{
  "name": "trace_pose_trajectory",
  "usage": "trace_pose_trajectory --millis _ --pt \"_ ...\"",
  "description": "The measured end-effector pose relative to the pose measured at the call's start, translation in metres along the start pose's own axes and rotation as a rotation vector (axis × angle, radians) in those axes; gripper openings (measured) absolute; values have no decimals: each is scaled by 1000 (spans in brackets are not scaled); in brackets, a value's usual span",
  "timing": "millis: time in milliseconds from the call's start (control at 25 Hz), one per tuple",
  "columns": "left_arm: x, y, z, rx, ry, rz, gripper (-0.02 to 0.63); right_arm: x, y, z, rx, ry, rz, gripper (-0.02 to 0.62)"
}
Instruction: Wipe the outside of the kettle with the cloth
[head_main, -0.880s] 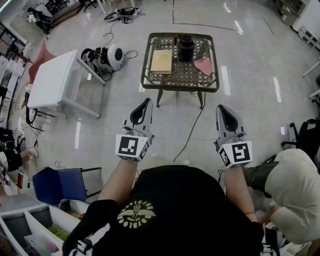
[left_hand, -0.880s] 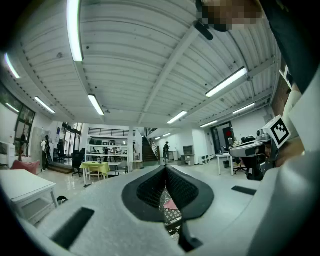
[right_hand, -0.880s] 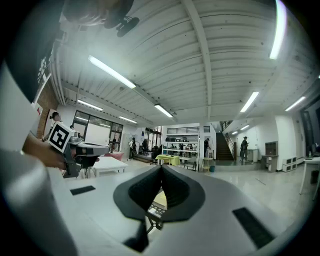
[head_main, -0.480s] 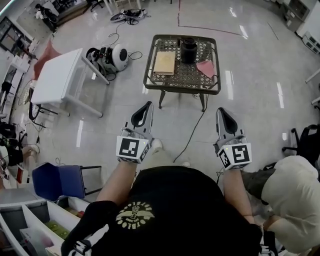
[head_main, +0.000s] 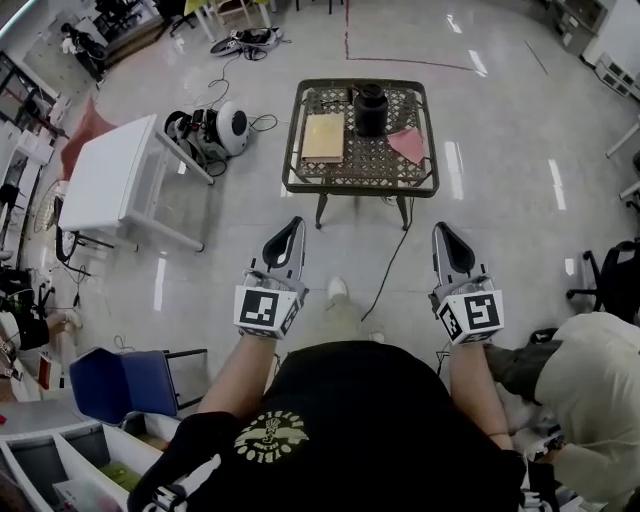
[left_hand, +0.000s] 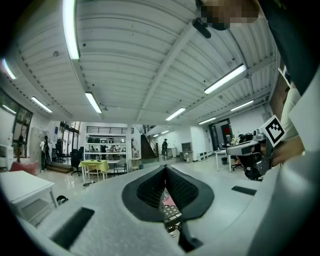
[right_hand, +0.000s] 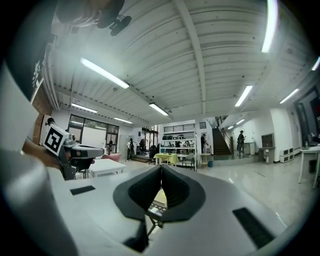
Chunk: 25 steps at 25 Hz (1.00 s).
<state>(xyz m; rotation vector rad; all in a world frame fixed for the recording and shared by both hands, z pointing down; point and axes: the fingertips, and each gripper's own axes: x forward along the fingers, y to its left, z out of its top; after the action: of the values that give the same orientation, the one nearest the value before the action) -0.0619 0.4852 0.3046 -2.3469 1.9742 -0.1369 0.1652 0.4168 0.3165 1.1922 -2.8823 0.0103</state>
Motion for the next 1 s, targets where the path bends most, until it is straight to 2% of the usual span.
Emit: trace_pose_trajectory --millis 440,1000 --pt "72 19 -11 -17 21 -88 5 50 -26 -7 27 34 -54 11" --pt "156 78 -30 -34 60 -97 6 147 -58 -20 31 75 -53 11"
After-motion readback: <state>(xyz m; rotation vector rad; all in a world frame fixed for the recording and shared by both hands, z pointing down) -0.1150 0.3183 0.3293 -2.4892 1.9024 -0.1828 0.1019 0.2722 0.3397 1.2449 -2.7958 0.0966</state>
